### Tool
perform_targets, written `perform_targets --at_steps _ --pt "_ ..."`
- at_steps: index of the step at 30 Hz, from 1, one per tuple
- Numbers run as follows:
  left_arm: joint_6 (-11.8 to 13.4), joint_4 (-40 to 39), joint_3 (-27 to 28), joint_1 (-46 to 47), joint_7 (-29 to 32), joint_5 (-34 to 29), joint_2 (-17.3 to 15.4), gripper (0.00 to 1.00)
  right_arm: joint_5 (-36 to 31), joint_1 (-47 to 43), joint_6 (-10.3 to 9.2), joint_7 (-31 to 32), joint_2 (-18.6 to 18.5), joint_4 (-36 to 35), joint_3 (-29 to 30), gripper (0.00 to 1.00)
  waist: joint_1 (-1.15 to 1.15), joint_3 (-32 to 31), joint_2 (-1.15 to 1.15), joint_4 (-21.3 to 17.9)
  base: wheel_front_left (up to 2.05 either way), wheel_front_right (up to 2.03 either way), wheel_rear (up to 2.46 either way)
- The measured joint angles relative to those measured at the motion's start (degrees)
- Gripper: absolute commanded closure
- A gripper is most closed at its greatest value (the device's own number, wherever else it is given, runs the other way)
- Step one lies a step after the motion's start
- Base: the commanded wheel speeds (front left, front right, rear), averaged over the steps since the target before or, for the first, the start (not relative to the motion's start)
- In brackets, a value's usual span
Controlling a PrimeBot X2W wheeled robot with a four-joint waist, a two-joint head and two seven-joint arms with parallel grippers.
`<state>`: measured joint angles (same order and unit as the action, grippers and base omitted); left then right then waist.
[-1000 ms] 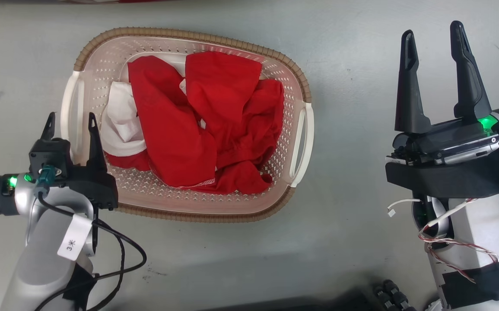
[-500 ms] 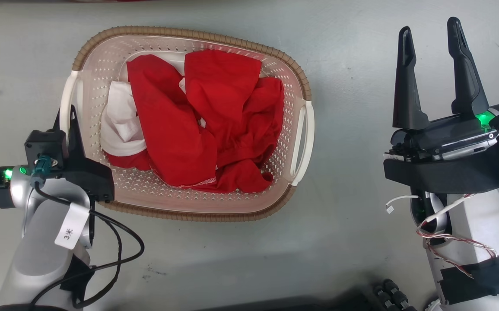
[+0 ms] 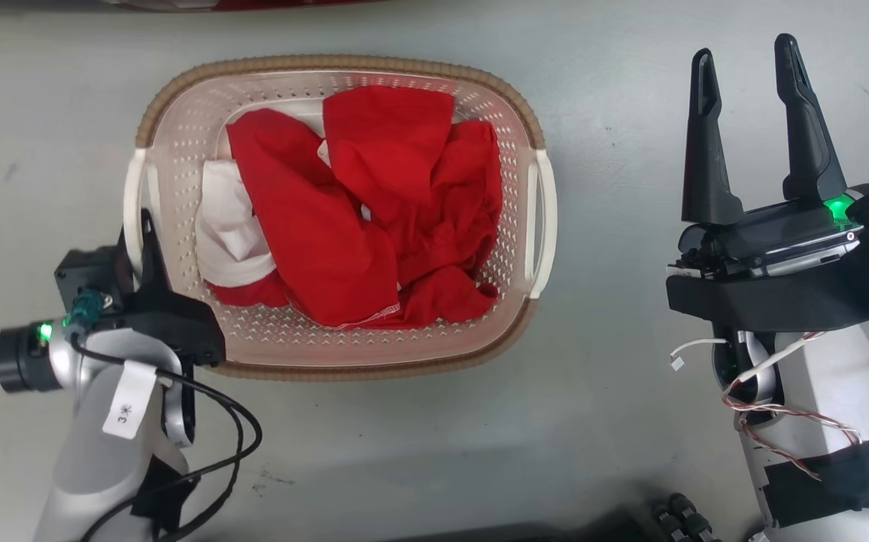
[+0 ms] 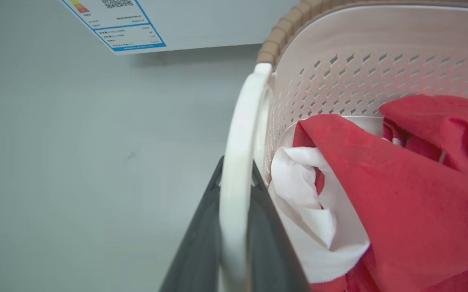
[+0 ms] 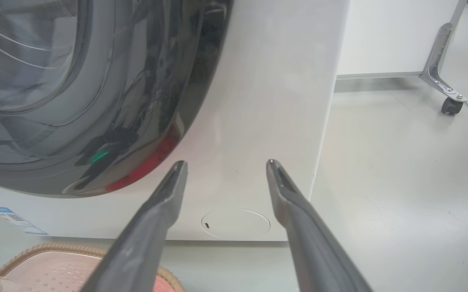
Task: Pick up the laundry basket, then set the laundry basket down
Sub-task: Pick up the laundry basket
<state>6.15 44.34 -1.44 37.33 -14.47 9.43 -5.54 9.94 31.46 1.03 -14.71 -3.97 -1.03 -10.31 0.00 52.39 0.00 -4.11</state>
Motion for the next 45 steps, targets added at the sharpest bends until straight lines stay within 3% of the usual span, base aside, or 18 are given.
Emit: perform_targets --at_steps 13,30,31,33,34,35,45 --pt "0.47 0.03 3.07 -3.63 -0.01 2.0 2.26 1.0 0.0 0.01 0.0 0.0 0.14 0.79 0.14 0.0 -0.01 -1.14 0.0 0.3 0.0 0.0 0.0" --pt "0.92 -0.41 4.22 -4.22 -0.01 2.04 2.83 1.0 0.01 0.01 0.09 0.0 0.25 1.14 0.07 0.0 -0.01 -1.39 0.0 0.09 0.0 0.0 0.0" --pt "0.92 -0.43 4.23 -4.28 -0.01 2.04 2.86 0.93 0.01 0.01 0.18 0.0 0.26 1.15 0.07 0.0 -0.01 -1.37 0.0 0.07 0.0 0.0 0.0" --pt "0.93 -0.49 4.24 -4.36 -0.01 2.04 2.88 0.66 0.01 0.01 0.46 0.0 0.27 1.16 0.07 0.0 -0.01 -1.35 0.0 0.03 0.0 0.0 0.0" --pt "0.92 -0.62 4.24 -4.36 -0.01 2.03 2.89 0.28 0.01 0.01 0.47 0.0 0.27 1.16 0.07 0.0 -0.01 -1.34 0.0 0.01 0.0 0.0 0.0" --pt "0.92 -0.7 4.25 -4.36 -0.01 2.02 2.93 0.0 0.01 0.01 0.48 0.0 0.29 1.18 0.08 0.0 -0.01 -1.34 0.0 -0.01 0.0 0.0 0.0" --pt "0.93 -1.53 4.68 -4.36 -0.01 1.32 3.12 0.0 0.02 0.01 0.48 0.0 0.31 1.37 0.14 0.0 -0.01 -1.34 0.0 -0.09 0.0 0.0 0.0"
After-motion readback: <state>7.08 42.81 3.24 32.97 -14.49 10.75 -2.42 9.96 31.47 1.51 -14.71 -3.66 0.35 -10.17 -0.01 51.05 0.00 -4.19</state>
